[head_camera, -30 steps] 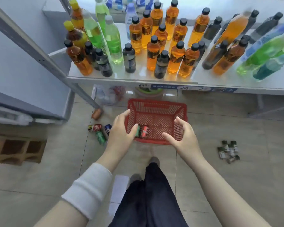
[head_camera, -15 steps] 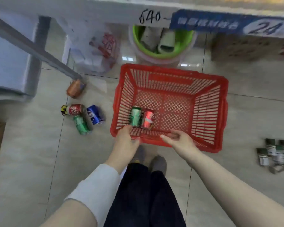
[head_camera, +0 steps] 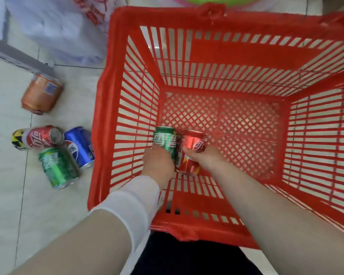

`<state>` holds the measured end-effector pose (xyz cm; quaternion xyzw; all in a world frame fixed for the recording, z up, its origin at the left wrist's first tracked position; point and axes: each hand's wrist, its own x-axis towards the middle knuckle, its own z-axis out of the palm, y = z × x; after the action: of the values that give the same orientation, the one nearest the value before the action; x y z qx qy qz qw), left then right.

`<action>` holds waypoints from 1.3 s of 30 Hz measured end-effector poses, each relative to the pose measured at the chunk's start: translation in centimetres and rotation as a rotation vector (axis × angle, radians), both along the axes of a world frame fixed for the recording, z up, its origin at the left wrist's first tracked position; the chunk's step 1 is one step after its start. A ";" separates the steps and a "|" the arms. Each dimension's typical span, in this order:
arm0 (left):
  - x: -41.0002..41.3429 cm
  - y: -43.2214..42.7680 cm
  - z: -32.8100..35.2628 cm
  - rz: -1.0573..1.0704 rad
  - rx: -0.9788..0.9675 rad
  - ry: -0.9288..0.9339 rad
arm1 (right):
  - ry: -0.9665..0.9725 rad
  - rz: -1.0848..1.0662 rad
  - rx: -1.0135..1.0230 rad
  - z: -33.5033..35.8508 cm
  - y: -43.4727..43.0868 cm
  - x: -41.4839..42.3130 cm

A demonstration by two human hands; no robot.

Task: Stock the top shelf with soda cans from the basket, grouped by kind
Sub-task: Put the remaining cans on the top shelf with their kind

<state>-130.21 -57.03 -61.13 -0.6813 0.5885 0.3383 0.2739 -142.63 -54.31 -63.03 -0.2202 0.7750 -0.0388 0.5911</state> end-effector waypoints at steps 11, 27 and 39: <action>-1.5 -0.7 -0.8 0.153 0.073 0.066 | 0.278 0.030 0.041 -0.9 1.8 -4.3; -1.5 -0.6 5.1 0.431 0.057 0.475 | 0.116 -0.369 -0.068 5.8 2.5 -7.2; 0.7 2.5 37.8 0.778 0.066 0.877 | -0.107 -0.491 -0.324 41.5 4.4 -6.4</action>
<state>-129.47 -54.49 -23.31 -0.6348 0.3425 0.6824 -0.1185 -149.03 -49.86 -21.53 -0.1152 0.7566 -0.3154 0.5610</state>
